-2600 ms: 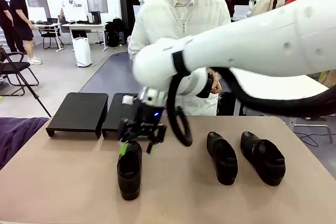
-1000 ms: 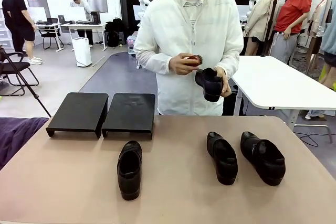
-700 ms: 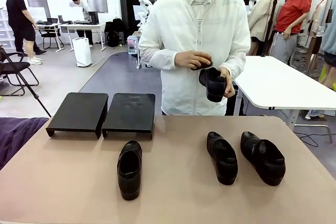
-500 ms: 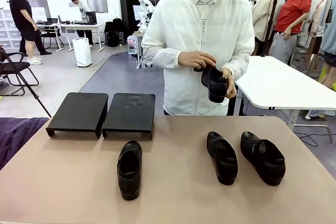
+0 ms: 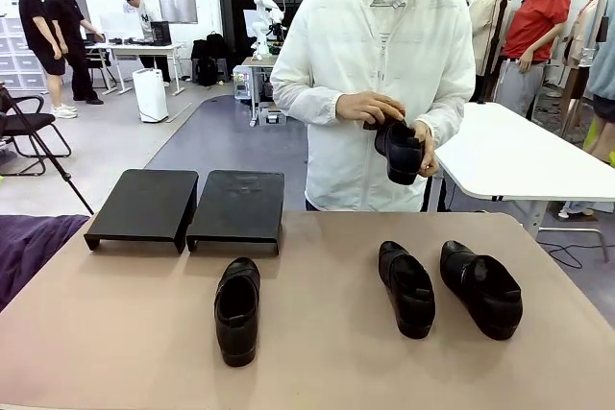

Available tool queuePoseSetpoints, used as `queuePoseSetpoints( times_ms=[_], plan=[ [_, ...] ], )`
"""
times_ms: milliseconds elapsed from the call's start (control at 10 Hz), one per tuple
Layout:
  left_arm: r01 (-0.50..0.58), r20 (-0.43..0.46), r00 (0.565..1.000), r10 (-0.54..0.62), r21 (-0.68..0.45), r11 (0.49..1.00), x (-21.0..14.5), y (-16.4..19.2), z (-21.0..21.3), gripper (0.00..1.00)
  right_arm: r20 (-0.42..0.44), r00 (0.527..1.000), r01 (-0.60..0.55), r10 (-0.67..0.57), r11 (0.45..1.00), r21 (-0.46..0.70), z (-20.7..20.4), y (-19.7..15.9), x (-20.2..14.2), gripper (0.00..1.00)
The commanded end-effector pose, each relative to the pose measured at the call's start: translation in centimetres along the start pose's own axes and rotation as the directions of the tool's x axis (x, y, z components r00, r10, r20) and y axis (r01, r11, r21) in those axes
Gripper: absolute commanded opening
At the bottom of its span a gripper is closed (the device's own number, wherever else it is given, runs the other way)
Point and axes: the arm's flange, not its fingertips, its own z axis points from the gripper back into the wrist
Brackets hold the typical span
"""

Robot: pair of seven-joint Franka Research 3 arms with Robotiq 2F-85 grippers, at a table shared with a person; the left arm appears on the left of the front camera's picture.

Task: Organize the shoes by placing them on the stand.
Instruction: Place the Shoe from the middle of the table onto the Shoes Stand.

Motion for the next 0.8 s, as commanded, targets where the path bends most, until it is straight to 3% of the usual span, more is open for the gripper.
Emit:
queuePoseSetpoints(
  times_ms=[0, 100, 200, 300, 500, 600, 700],
  plan=[
    [-0.081, -0.139, 0.985, 0.103, 0.157, 0.984, 3.1, -7.4, -4.8, 1.00, -0.010, 1.000, 0.014, -0.014, 1.000, -0.013, 0.3, 0.3, -0.3, 1.00],
    [-0.207, -0.195, 0.950, 0.245, 0.198, 0.958, 5.4, -10.7, -10.0, 1.00, -0.010, 1.000, 0.014, -0.014, 1.000, -0.013, 0.3, 0.3, -0.3, 1.00],
    [-0.324, -0.257, 0.879, 0.402, 0.297, 0.898, 6.4, -13.3, -15.6, 1.00, -0.010, 1.000, 0.014, -0.014, 1.000, -0.013, 0.3, 0.3, -0.3, 1.00],
    [-0.357, -0.291, 0.824, 0.486, 0.399, 0.845, 6.2, -15.2, -20.8, 1.00, -0.010, 1.000, 0.014, -0.014, 1.000, -0.013, 0.3, 0.3, -0.3, 1.00],
    [-0.368, -0.317, 0.797, 0.513, 0.419, 0.830, 5.8, -17.0, -27.1, 1.00, -0.010, 1.000, 0.014, -0.014, 1.000, -0.013, 0.3, 0.3, -0.3, 1.00],
    [-0.410, -0.284, 0.817, 0.502, 0.327, 0.852, 7.3, -16.9, -25.8, 1.00, -0.010, 1.000, 0.014, -0.014, 1.000, -0.013, 0.3, 0.3, -0.3, 1.00],
    [-0.319, -0.314, 0.818, 0.481, 0.448, 0.835, 3.0, -17.5, -27.3, 1.00, -0.010, 1.000, 0.014, -0.014, 1.000, -0.013, 0.3, 0.3, -0.3, 1.00]
  ],
)
